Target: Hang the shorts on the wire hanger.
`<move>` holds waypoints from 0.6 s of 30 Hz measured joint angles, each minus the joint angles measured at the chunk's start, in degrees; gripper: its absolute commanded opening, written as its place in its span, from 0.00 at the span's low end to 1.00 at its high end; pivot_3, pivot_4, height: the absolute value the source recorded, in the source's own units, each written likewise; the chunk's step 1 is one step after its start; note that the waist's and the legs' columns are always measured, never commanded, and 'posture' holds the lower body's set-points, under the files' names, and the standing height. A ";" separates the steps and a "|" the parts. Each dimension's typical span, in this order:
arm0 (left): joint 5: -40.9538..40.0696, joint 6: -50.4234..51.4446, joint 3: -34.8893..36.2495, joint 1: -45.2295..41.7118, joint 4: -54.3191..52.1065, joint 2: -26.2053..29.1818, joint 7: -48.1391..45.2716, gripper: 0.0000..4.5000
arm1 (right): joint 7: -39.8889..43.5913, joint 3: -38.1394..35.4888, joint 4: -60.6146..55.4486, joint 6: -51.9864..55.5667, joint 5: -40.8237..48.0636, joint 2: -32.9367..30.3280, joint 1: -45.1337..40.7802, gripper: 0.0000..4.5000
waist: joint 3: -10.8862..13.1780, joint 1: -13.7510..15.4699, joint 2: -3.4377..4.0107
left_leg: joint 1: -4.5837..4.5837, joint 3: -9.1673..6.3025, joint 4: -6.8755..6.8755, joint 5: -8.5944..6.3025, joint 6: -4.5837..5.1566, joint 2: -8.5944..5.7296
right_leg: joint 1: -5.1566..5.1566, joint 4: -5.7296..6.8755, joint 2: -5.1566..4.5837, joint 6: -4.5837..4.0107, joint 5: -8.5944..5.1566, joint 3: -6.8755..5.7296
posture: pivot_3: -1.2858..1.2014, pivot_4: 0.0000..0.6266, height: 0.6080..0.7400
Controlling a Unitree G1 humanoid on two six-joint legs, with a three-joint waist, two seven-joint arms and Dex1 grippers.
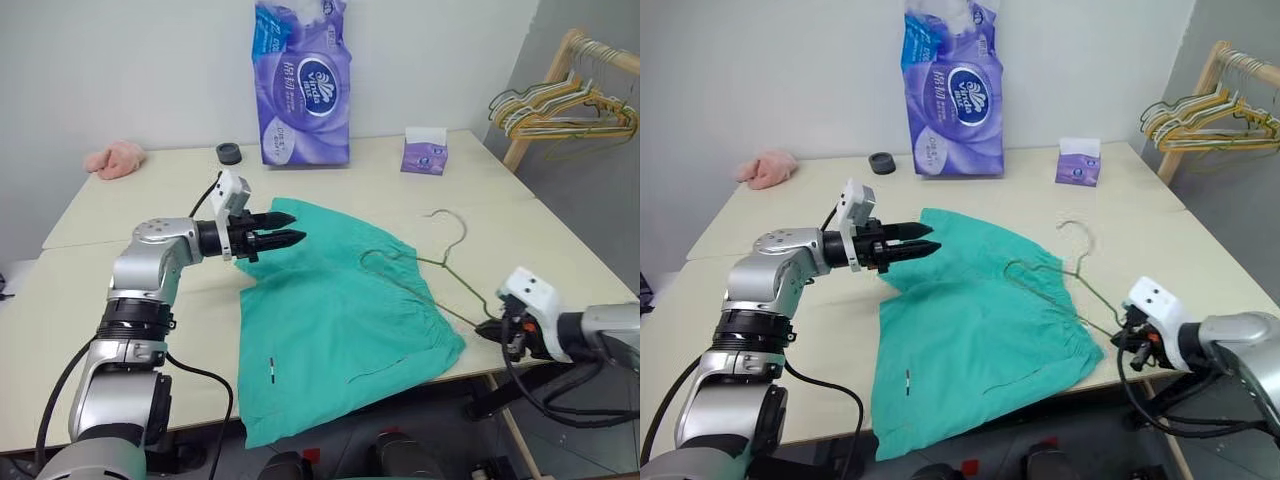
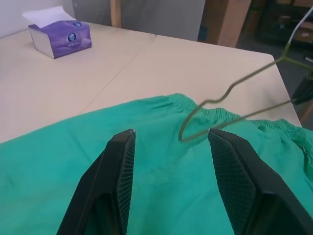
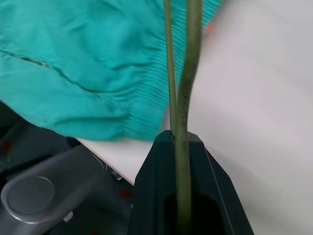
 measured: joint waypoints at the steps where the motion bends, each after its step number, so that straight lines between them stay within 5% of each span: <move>1: 0.02 0.14 -0.80 0.63 -0.46 0.72 -1.16 0.55 | -0.28 -2.36 0.07 0.44 0.14 0.26 1.67 0.00 | -0.01 0.02 0.00 | 0.01 0.00 0.00 0.00 0.00 0.00 | 0.02 0.00 0.00 0.00 0.00 0.01 | 0.43 0.05 1.00; 7: 0.05 2.51 -7.54 8.51 -7.44 2.91 -7.69 0.55 | -3.12 -12.07 3.20 1.63 0.09 3.94 11.22 0.00 | -0.03 0.02 0.03 | 0.02 0.03 0.04 0.00 0.00 0.00 | 0.04 0.00 0.01 0.01 -0.01 0.05 | 0.43 0.06 1.00; 18: 0.37 0.00 -10.65 8.57 -9.40 1.80 -9.44 0.55 | -5.00 -8.87 3.91 1.56 2.37 5.79 8.91 0.00 | -0.06 -1.26 0.09 | 0.01 0.07 0.05 -0.01 0.01 0.01 | 0.05 -0.01 0.08 0.29 -0.17 0.12 | 0.43 0.06 1.00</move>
